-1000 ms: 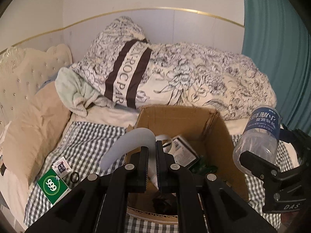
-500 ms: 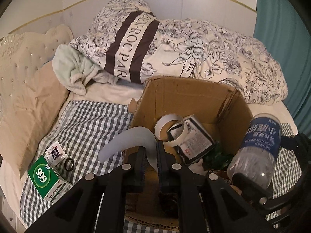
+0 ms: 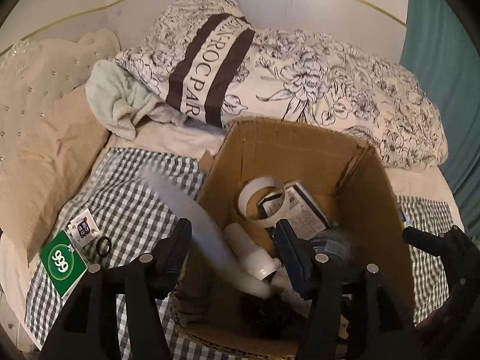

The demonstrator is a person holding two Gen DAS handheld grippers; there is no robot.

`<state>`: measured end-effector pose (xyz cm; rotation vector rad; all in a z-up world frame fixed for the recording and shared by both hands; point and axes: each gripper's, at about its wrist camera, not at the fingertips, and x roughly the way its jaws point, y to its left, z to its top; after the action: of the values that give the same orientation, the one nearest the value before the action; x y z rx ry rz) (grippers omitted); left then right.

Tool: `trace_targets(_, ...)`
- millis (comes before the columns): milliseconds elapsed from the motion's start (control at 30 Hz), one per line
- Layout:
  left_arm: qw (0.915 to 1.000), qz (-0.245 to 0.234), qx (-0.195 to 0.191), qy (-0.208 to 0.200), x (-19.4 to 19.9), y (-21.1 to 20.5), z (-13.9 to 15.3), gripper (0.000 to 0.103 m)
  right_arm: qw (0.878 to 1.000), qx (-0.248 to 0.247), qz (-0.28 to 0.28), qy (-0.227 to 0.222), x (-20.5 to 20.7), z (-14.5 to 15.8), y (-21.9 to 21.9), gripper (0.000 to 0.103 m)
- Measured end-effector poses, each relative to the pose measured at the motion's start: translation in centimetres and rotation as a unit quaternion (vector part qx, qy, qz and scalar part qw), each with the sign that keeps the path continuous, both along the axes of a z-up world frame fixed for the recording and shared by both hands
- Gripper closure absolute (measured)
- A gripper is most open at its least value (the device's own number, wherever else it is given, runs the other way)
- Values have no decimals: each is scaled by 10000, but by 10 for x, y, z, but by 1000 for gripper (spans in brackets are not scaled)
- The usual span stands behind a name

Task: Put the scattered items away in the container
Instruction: 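Lower both tools into the box and open them, releasing bottle and strip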

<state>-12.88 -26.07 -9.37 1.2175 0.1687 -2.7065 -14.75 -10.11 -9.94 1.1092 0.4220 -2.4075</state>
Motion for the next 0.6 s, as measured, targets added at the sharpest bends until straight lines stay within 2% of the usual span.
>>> trace_targets(300, 9997, 41, -36, 246, 11, 6, 23, 37, 9992, -284, -107, 274, 11, 24, 14, 1)
trace_targets(600, 9983, -58, -81, 575, 27, 28, 49, 27, 9933, -770, -534, 671, 26, 63, 54, 1)
